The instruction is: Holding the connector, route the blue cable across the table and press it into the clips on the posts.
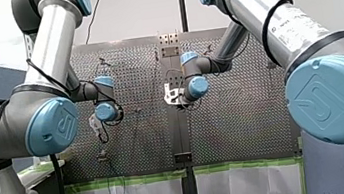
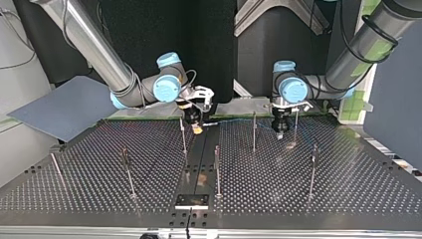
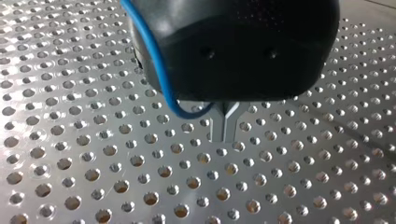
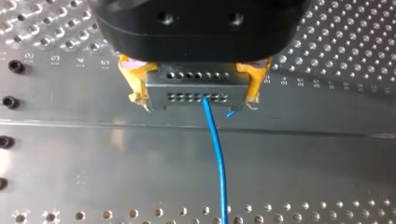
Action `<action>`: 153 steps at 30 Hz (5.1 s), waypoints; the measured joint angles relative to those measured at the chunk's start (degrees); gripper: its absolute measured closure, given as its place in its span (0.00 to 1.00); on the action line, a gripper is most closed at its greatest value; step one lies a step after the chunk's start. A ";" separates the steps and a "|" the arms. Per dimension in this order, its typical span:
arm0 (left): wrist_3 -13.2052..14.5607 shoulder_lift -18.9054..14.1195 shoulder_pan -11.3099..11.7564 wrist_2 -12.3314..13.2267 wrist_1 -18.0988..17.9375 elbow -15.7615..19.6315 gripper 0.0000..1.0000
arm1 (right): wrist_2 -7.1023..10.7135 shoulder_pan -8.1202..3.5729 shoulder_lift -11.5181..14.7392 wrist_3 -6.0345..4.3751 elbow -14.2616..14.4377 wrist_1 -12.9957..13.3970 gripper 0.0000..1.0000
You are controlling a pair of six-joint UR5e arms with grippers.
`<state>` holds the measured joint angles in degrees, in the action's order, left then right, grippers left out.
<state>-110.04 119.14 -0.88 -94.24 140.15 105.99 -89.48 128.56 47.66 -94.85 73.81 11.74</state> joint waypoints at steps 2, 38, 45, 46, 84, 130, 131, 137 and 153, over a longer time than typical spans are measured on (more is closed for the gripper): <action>0.47 -0.03 -0.12 -0.55 0.48 0.01 0.56 | 0.00 0.07 0.00 0.27 -0.03 -0.04 1.00; 4.94 -14.29 -10.36 -10.75 13.54 8.84 0.00 | -0.16 1.88 -0.04 0.23 -0.03 -1.78 1.00; 5.41 -18.20 -11.46 -10.79 14.13 10.39 0.00 | -0.15 1.89 -0.02 0.18 -0.03 -1.82 1.00; 5.48 -18.48 -11.63 -10.78 14.20 10.52 0.00 | -0.16 1.89 -0.01 0.18 -0.02 -1.87 1.00; 3.12 -12.43 -16.87 -5.97 6.95 8.75 0.00 | -0.26 1.76 2.13 0.27 -0.27 -3.36 1.00; 2.03 -3.10 -18.76 -8.17 5.76 -0.01 1.00 | -0.80 1.49 2.70 0.43 -0.19 -6.02 1.00; 1.94 -3.10 -18.77 -8.14 5.84 -0.01 1.00 | -0.79 1.53 2.71 0.43 -0.20 -6.02 1.00; 1.97 -3.21 -18.86 -6.98 6.82 -0.42 1.00 | -0.65 1.72 2.82 0.49 -0.22 -6.08 1.00; 1.91 -9.37 -19.17 -7.21 10.85 -1.23 1.00 | -0.61 1.33 10.94 -0.27 -0.20 -7.44 1.00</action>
<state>-108.13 109.78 -20.05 -101.45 151.00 104.75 -90.10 129.90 58.60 -95.13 73.61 4.30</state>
